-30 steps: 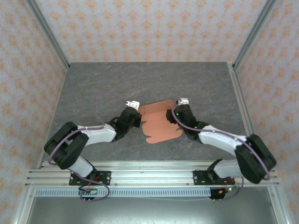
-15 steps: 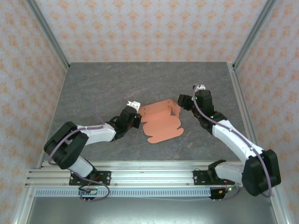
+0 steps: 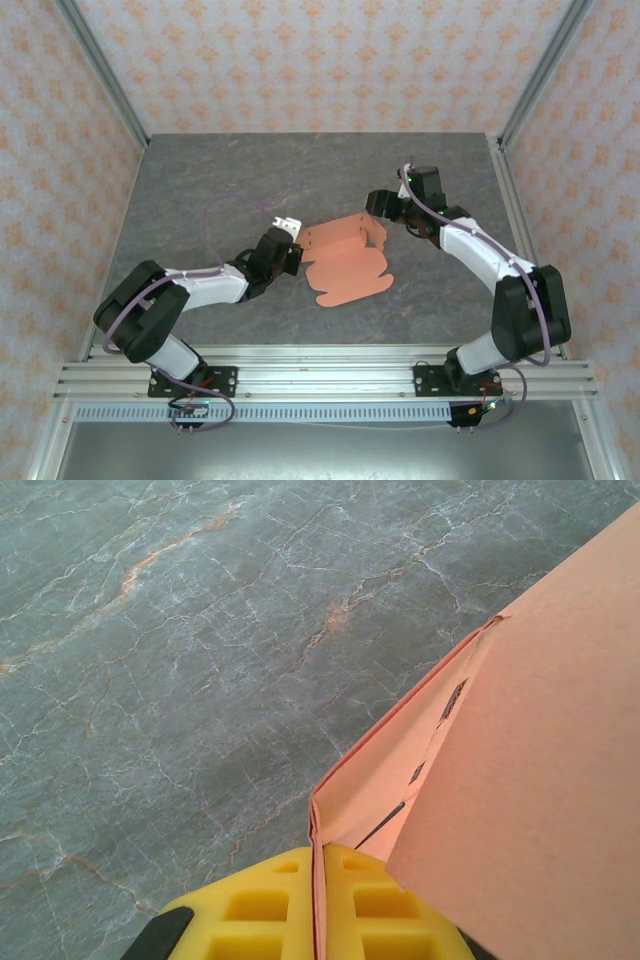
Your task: Fold the paper box
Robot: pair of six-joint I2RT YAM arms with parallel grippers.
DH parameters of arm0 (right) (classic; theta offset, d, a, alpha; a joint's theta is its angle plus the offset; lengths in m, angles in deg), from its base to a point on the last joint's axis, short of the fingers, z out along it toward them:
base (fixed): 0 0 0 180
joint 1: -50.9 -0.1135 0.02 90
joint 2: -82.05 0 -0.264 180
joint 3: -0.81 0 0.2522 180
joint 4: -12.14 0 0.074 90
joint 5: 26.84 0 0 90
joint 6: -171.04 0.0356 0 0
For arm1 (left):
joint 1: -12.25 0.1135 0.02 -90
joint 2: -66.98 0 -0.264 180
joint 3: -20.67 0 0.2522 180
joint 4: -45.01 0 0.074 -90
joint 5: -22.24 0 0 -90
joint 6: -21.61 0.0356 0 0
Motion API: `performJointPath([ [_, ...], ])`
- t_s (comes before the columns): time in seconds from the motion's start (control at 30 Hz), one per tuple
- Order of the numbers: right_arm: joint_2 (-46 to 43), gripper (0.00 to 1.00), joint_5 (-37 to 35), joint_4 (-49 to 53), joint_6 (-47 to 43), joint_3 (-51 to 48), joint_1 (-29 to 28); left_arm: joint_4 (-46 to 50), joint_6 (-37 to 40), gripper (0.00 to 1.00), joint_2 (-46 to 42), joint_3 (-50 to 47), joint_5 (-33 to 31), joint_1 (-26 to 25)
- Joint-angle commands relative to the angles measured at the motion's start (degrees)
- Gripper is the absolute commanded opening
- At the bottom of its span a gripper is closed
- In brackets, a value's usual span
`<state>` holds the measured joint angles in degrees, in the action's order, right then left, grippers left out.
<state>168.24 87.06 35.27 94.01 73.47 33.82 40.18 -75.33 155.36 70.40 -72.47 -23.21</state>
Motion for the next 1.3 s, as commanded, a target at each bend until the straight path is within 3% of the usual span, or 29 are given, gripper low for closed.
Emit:
performJointPath([
  [0.0, 3.05, 0.78, 1.57, 4.24, -2.55, 3.83, 0.01, 1.88, 1.75, 0.0, -0.41, 1.11, 0.07, 0.44],
  [0.27, 7.65, 0.82, 1.82, 5.84, -4.39, 6.25, -2.25, 1.42, 1.49, 0.0, -0.09, 1.11, -0.1, 0.39],
  [0.73, 7.65, 0.8, 1.45, 1.7, -3.85, -0.68, -3.53, 2.21, 0.71, 0.0, 0.26, 1.37, -0.59, 0.39],
  [0.87, 7.59, 0.77, 1.31, 0.11, -3.8, -1.73, -3.53, 2.42, 0.79, 0.09, -0.55, 0.62, 0.0, 0.41],
  [1.03, 7.11, 0.74, 1.02, -0.94, -4.17, -2.5, -3.53, 4.03, 1.41, 0.38, -2.59, -0.28, 0.76, 0.4],
  [1.27, 6.72, 0.73, 0.67, -2.05, -4.71, -3.52, -3.81, 6.19, 1.96, 0.65, -6.15, -0.63, 3.8, 0.32],
])
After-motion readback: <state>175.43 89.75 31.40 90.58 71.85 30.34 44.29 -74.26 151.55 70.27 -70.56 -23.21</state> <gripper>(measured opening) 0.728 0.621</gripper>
